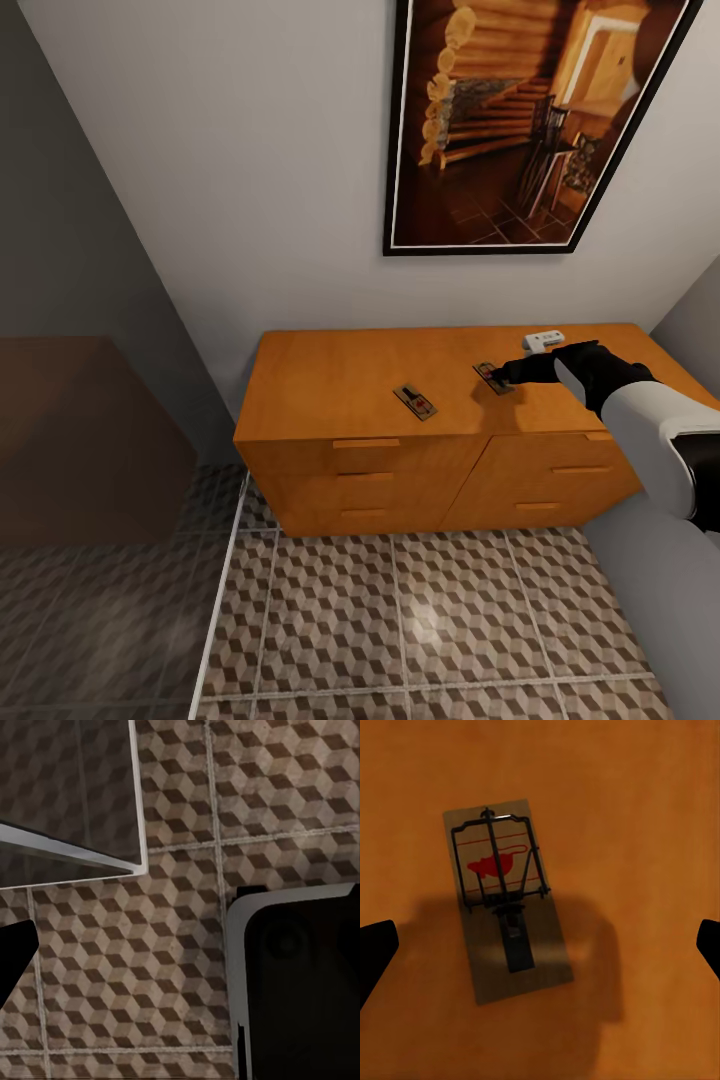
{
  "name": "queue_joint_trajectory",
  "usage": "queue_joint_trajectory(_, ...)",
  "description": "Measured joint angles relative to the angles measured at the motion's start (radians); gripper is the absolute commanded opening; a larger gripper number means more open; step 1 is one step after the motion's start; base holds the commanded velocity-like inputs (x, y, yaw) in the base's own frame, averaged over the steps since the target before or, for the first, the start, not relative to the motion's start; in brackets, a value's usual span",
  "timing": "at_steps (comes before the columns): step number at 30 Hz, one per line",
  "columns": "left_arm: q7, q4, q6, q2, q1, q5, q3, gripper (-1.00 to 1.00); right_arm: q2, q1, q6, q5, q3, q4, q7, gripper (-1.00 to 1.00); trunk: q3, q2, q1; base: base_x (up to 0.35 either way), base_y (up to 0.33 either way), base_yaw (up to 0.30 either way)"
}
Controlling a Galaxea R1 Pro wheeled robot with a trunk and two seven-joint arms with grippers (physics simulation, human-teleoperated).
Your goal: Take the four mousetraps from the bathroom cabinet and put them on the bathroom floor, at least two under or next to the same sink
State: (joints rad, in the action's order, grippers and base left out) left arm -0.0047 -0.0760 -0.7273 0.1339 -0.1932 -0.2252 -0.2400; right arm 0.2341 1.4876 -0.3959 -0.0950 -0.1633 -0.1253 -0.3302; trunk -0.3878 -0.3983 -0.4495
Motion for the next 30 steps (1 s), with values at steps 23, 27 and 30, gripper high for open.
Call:
queue_joint_trajectory(23,0.0,0.0,0.004,0.0,0.0,0.001,-0.001,1.0,-0.003,0.0,-0.018,0.0,0.002,-0.004,0.004,1.0,0.0,0.0,0.0,0.0,0.0,0.0)
queue_joint_trajectory(27,0.0,0.0,0.004,0.0,0.0,0.001,-0.001,1.0,-0.004,0.0,-0.056,0.001,0.004,-0.008,0.004,1.0,0.0,0.0,0.0,0.0,0.0,0.0)
queue_joint_trajectory(30,0.0,0.0,0.004,0.0,0.0,0.001,-0.001,1.0,-0.005,0.0,-0.1,0.001,0.007,-0.014,0.004,1.0,0.0,0.0,0.0,0.0,0.0,0.0)
